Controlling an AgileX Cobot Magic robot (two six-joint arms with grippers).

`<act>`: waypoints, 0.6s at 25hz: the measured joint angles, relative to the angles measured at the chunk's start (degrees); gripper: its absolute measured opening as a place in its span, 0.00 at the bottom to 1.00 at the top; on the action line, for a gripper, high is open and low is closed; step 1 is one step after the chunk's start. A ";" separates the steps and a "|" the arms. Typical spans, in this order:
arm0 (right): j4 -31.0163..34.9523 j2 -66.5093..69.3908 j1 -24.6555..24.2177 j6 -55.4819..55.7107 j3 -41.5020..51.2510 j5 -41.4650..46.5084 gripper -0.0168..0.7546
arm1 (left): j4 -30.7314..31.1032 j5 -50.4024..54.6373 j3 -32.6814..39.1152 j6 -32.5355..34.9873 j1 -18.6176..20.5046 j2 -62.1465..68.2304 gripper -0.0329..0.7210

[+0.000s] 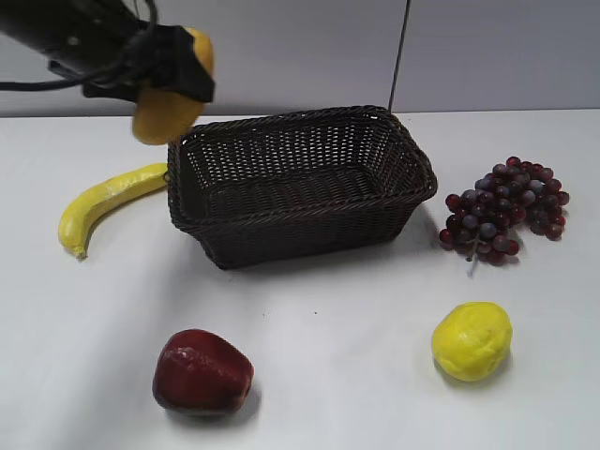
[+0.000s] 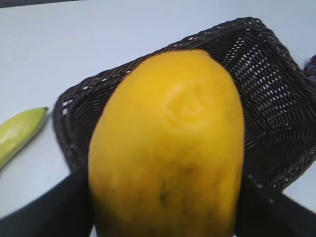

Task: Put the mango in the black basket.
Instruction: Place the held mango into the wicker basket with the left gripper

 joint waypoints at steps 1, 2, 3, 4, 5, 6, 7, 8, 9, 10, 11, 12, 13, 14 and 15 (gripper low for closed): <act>0.00 0.00 0.00 0.00 0.00 0.00 0.76 | 0.00 -2.09 -0.30 0.00 -1.42 1.62 0.78; 0.00 0.00 0.00 0.00 0.00 0.00 0.76 | 0.00 -4.35 -0.44 0.00 -2.72 3.30 0.78; 0.00 0.00 0.00 0.06 0.00 0.00 0.76 | 0.00 -6.31 -0.44 0.00 -3.65 4.66 0.78; 0.00 0.00 0.00 0.06 0.00 0.00 0.76 | 0.00 -8.52 -0.49 0.00 -4.64 6.26 0.78; 0.00 0.00 0.00 0.06 0.00 0.00 0.76 | 0.00 -10.58 -0.49 0.00 -5.51 7.85 0.78; 0.00 0.00 0.00 0.06 0.00 0.00 0.76 | 0.00 -12.34 -0.49 0.00 -6.28 9.09 0.78; 0.00 0.00 0.00 0.06 0.00 0.00 0.76 | 0.04 -13.71 -0.49 0.00 -6.87 10.43 0.78; 0.00 0.00 0.00 0.06 0.00 0.00 0.76 | 0.04 -15.22 -0.49 0.00 -7.52 11.69 0.78; 0.00 0.00 0.00 0.06 0.00 0.00 0.76 | 0.04 -16.65 -0.49 0.00 -8.07 12.87 0.78; 0.00 0.00 0.00 0.06 0.00 0.00 0.76 | 0.04 -17.76 -0.49 0.00 -8.43 13.77 0.78; 0.00 0.00 0.00 0.06 0.00 0.00 0.76 | 0.04 -18.72 -0.49 0.00 -8.70 14.76 0.78; 0.00 0.00 0.00 0.06 0.00 0.00 0.76 | 0.04 -19.30 -0.49 0.00 -8.82 15.53 0.78; 0.00 0.00 0.00 0.06 0.00 0.00 0.76 | 0.04 -19.57 -0.49 0.00 -8.82 16.24 0.78; 0.00 0.00 0.00 0.01 0.00 0.00 0.76 | 0.04 -19.68 -0.49 0.00 -8.82 16.77 0.78; 0.00 0.00 0.00 0.00 0.00 0.00 0.76 | 0.04 -19.71 -0.49 0.00 -8.82 17.32 0.79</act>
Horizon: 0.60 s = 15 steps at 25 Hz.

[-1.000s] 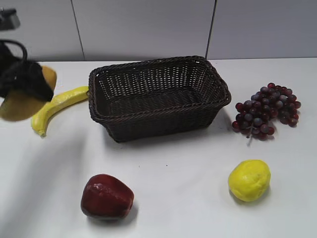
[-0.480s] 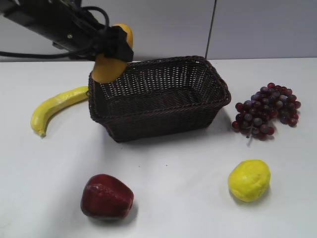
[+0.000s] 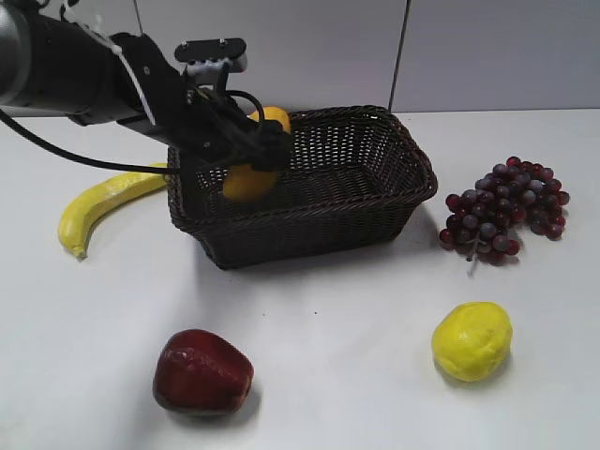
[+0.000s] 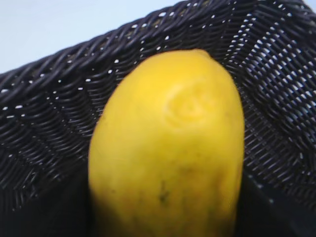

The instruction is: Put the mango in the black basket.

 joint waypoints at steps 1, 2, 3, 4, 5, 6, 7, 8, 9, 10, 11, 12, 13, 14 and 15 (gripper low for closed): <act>0.00 0.00 0.00 0.00 0.00 0.00 0.76 | 0.02 0.00 0.00 0.00 0.00 0.48 0.82; 0.00 0.00 0.00 0.00 0.00 0.00 0.76 | 0.02 0.00 -0.07 0.00 0.00 0.77 0.87; 0.00 0.00 0.00 0.00 0.00 0.00 0.76 | 0.02 0.00 -0.06 0.00 0.00 0.89 0.90; 0.00 0.00 0.00 0.00 0.00 0.00 0.76 | 0.02 0.00 -0.06 0.00 0.00 0.91 0.92; 0.00 0.00 0.00 0.00 0.00 0.00 0.76 | 0.02 0.00 -0.06 0.00 0.00 0.91 0.94; 0.00 0.00 0.00 0.00 0.00 0.00 0.76 | 0.19 0.07 -0.06 0.00 0.00 0.80 0.95; 0.00 0.00 0.00 0.00 0.00 0.00 0.76 | 0.73 0.43 -0.06 0.00 0.00 0.73 0.95; 0.00 0.00 0.00 0.00 0.00 0.00 0.76 | 1.45 1.18 -0.06 0.00 0.00 0.36 0.95; 0.00 0.00 0.00 0.00 0.00 0.00 0.76 | 2.12 2.16 -0.06 0.00 0.00 -0.12 0.96; 0.00 0.00 0.00 0.00 0.00 0.00 0.76 | 2.31 3.24 -0.06 0.00 0.00 -1.07 0.96; 0.00 0.00 0.00 0.00 0.00 0.00 0.76 | 2.45 4.36 -0.06 0.00 0.00 -1.98 0.96; 0.00 0.00 0.00 0.00 0.00 0.00 0.76 | 2.59 5.57 -0.06 0.00 0.00 -3.35 0.96; 0.00 0.00 0.00 0.07 0.00 0.00 0.76 | 2.81 6.63 -0.06 0.00 0.06 -4.70 0.96; 0.00 0.00 0.00 0.02 0.00 0.00 0.76 | 3.20 7.99 -0.06 0.00 0.11 -6.50 0.96; 0.00 0.00 0.00 0.02 0.00 0.00 0.76 | 4.10 9.33 -0.06 0.00 0.11 -8.58 0.96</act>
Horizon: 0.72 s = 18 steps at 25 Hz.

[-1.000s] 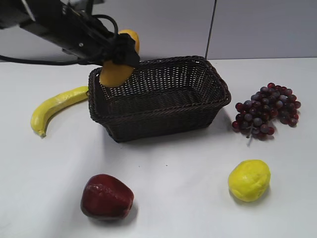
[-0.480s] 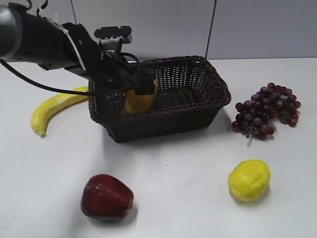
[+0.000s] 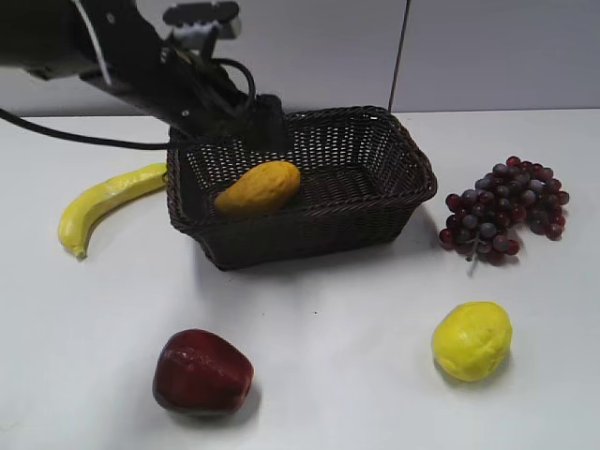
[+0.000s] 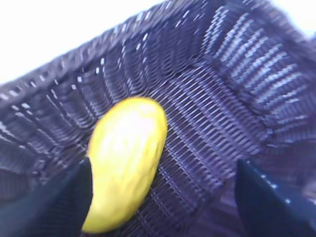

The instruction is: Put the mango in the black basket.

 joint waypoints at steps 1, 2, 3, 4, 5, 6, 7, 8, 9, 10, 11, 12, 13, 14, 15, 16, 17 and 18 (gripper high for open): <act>0.00 0.00 0.00 0.00 0.00 0.00 0.76 | 1.13 1.46 0.00 0.00 0.00 -2.23 0.96; 0.00 0.00 0.00 0.00 0.00 0.00 0.76 | 1.97 2.82 0.00 0.00 0.06 -4.17 0.96; 0.00 0.00 0.00 0.00 0.00 0.00 0.76 | 3.02 4.47 0.00 0.00 0.11 -6.60 0.95; 0.00 0.00 0.00 0.00 0.00 0.00 0.76 | 3.89 6.21 0.00 -0.06 0.23 -9.00 0.95; 0.00 0.00 0.00 0.00 0.00 0.00 0.76 | 4.56 7.64 0.00 -0.31 0.50 -10.99 0.95; 0.00 0.00 0.00 0.00 0.00 0.00 0.76 | 5.02 9.56 0.00 -0.77 0.90 -13.27 0.95; 0.00 0.00 0.00 0.00 0.00 0.00 0.76 | 5.40 11.50 0.00 -1.26 1.58 -15.49 0.94; 0.00 0.00 0.00 0.00 0.00 0.00 0.76 | 5.69 13.53 0.00 -1.66 2.52 -17.59 0.94; 0.00 0.00 0.00 0.00 0.00 0.00 0.76 | 5.99 15.26 0.00 -2.15 3.49 -19.22 0.94; 0.00 0.00 0.00 0.00 0.00 0.00 0.76 | 6.54 17.41 -0.06 -2.69 4.85 -21.05 0.93; 0.00 0.00 0.00 0.00 0.00 0.00 0.76 | 7.55 19.54 -0.06 -3.52 6.39 -22.69 0.92; 0.00 0.00 0.00 0.00 0.00 0.00 0.76 | 9.01 21.37 -0.11 -4.25 8.12 -23.88 0.90; 0.00 0.00 0.00 0.00 0.00 0.00 0.76 | 10.51 23.78 -0.17 -5.09 9.68 -25.09 0.89; 0.00 0.00 0.00 0.00 0.00 0.00 0.76 | 12.37 26.33 -0.17 -5.92 11.69 -26.04 0.88; 0.00 0.00 0.00 0.00 0.00 0.00 0.76 | 14.35 29.13 -0.17 -6.73 13.85 -26.78 0.87; 0.00 0.00 0.00 0.00 0.00 0.00 0.76 | 15.79 31.51 -0.17 -7.35 15.74 -27.25 0.86; 0.00 0.00 0.00 0.00 0.00 0.00 0.76 | 17.09 34.40 -0.17 -7.83 18.08 -27.68 0.86; 0.00 0.00 0.00 0.00 0.00 0.00 0.76 | 17.86 36.77 0.12 -8.06 20.43 -28.21 0.86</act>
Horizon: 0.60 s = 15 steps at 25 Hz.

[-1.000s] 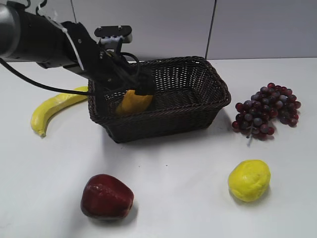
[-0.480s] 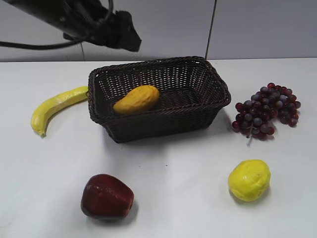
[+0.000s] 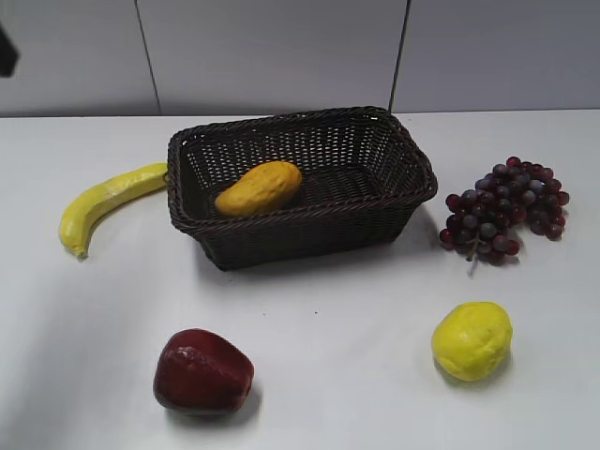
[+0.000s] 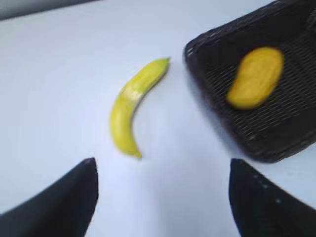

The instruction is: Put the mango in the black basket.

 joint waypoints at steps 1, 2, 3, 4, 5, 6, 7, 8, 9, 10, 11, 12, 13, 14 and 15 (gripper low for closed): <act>0.00 0.00 0.00 0.00 0.00 0.00 0.76 | 0.47 1.46 0.51 -0.13 2.22 -0.77 0.85; 0.00 0.00 0.00 0.00 0.00 0.00 0.76 | 0.47 2.32 1.59 -0.28 3.89 -1.77 0.85; 0.00 0.00 0.00 0.00 0.00 0.00 0.76 | 0.28 2.44 2.98 -0.34 5.58 -3.24 0.85; 0.00 0.00 0.00 0.00 0.00 0.00 0.76 | -0.12 2.39 4.54 -0.34 6.77 -5.03 0.84; 0.00 0.00 0.00 0.00 0.00 0.00 0.76 | -0.50 2.27 5.99 -0.34 7.40 -6.79 0.84; 0.00 0.00 0.00 0.00 0.00 0.00 0.76 | -0.71 1.96 8.01 -0.34 7.76 -9.11 0.84; 0.00 0.00 0.00 0.00 0.00 0.00 0.76 | -0.86 1.55 10.23 -0.34 7.95 -11.44 0.83; 0.00 0.00 0.00 0.00 0.00 0.00 0.76 | -0.98 0.96 12.24 -0.34 8.06 -13.94 0.83; 0.00 0.00 0.00 0.00 0.00 0.00 0.76 | -1.04 0.60 14.88 -0.34 8.12 -16.18 0.83; 0.00 0.00 0.00 0.00 0.00 0.00 0.76 | -1.04 0.00 17.58 -0.34 8.12 -19.07 0.83; 0.00 0.00 0.00 0.00 0.00 0.00 0.76 | -1.06 -0.63 20.36 -0.34 8.12 -22.09 0.82; 0.00 0.00 0.00 0.00 0.00 0.00 0.76 | -1.19 -1.31 22.65 -0.34 8.12 -24.72 0.82; 0.00 0.00 0.00 0.00 0.00 0.00 0.76 | -1.19 -2.02 25.38 -0.34 8.12 -27.90 0.82; 0.00 0.00 0.00 0.00 0.00 0.00 0.76 | -1.25 -2.79 27.99 -0.34 8.12 -31.18 0.82; 0.00 0.00 0.00 0.00 0.00 0.00 0.76 | -1.25 -3.19 30.44 -0.39 8.12 -34.49 0.82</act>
